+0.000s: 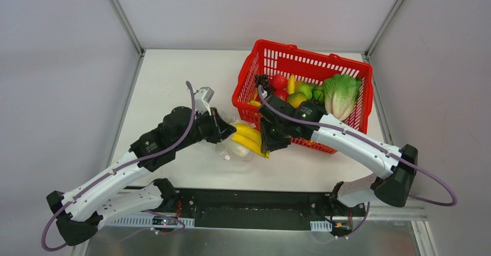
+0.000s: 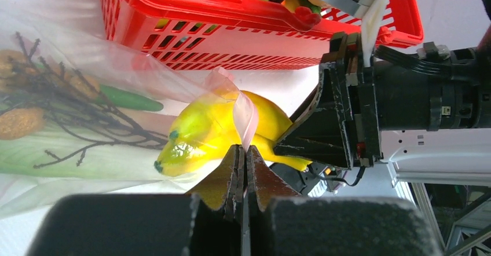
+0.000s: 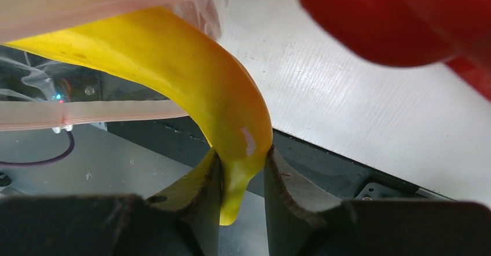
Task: Place the food in the zip-top bag and seal the zipper
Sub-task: Place the fake fruit in the zipper food storage bag.
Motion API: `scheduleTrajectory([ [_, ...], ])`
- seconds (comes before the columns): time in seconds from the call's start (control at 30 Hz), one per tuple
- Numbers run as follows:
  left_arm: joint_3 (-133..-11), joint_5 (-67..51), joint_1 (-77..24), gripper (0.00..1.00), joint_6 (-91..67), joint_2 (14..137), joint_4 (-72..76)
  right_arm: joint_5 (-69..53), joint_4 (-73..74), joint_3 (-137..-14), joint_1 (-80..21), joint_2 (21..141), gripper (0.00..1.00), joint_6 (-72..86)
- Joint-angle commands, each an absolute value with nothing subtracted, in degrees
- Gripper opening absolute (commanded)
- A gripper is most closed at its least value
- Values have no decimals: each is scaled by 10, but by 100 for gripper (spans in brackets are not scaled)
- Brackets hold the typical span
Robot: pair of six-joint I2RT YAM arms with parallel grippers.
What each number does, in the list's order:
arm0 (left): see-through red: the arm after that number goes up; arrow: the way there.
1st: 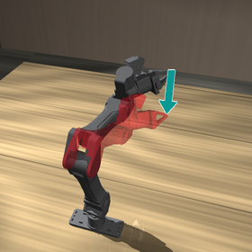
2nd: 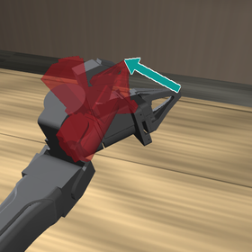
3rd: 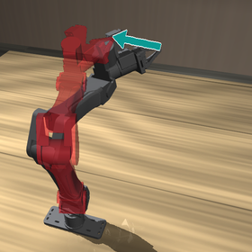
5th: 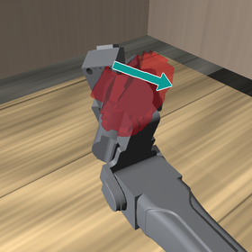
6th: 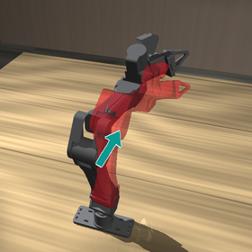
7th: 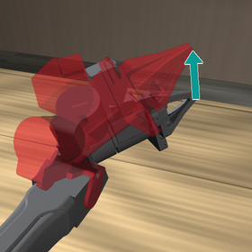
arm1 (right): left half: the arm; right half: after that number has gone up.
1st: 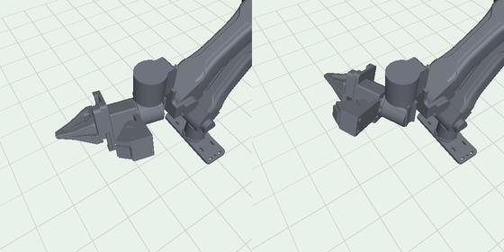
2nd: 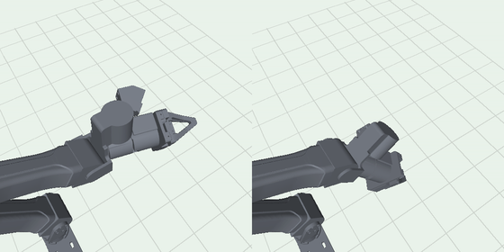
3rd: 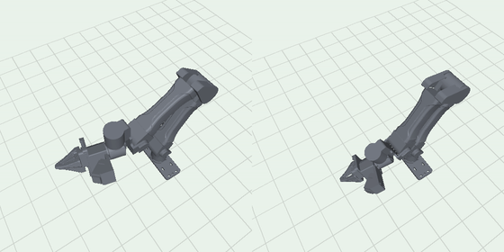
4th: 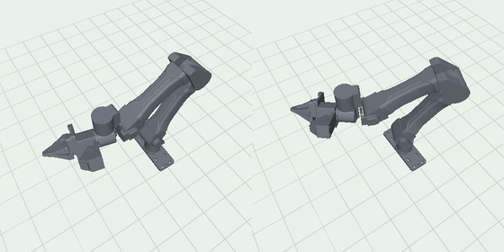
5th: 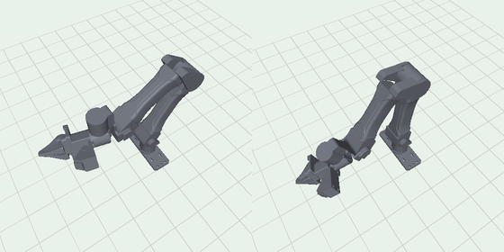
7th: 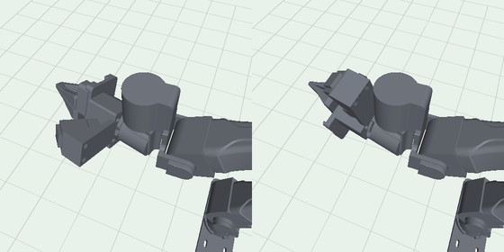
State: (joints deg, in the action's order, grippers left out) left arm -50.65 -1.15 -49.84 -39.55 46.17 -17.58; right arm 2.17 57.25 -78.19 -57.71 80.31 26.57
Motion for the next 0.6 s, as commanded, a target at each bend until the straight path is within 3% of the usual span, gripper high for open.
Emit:
scheduleTrajectory([
  [0.0, -526, -33, -514, 0, -406, 461, -132, -21, 548, -808, -575, 790, 13, 273],
  [0.37, -530, -31, -525, 0, -409, 483, -120, -18, 529, -868, -596, 843, 18, 247],
  [0.57, -515, -14, -524, 0, -412, 462, -111, 66, 530, -898, -619, 868, 23, 222],
])
